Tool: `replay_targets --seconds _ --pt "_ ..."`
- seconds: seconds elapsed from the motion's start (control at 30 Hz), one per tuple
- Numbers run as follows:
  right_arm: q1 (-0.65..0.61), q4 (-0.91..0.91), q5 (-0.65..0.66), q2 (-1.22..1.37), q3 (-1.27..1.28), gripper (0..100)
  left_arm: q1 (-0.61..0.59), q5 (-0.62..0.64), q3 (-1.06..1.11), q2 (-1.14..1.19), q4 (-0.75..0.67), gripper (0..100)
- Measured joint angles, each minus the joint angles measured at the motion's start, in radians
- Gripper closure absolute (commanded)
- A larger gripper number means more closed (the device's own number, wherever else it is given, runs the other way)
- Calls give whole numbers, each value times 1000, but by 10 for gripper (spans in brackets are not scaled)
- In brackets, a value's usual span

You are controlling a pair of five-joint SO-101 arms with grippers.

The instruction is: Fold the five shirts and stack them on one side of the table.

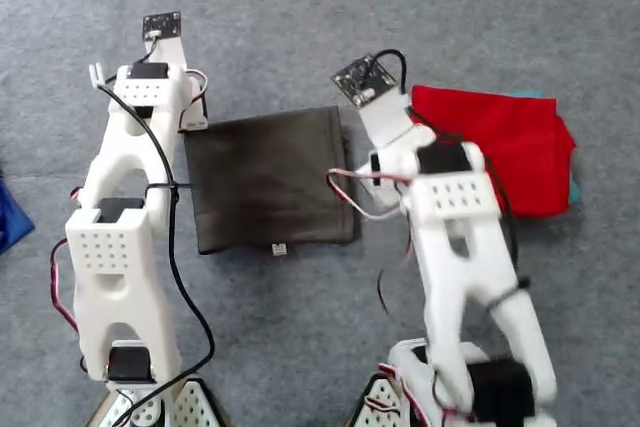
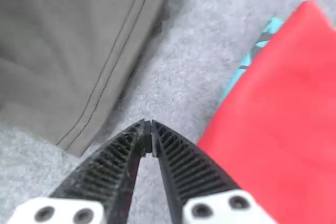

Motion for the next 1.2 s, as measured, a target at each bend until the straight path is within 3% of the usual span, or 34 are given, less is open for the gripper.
replay_targets --seconds 0.27,0.4,0.53,0.77,1.03,1.2 --pt "52 60 2 -404 255 983 -9 -143 63 -276 95 973" --pt "52 126 -6 -598 356 982 -11 -215 239 -471 97 971" --pt "-34 199 -141 -660 373 982 -61 -215 485 -638 23 971" --pt "-201 80 -437 -542 374 978 -167 -138 887 -712 -183 970" --pt "-236 -61 -690 -186 318 752 -189 -40 1171 -729 -422 970" --pt "-241 -75 -842 -17 221 683 -216 -31 1195 -766 -454 970"
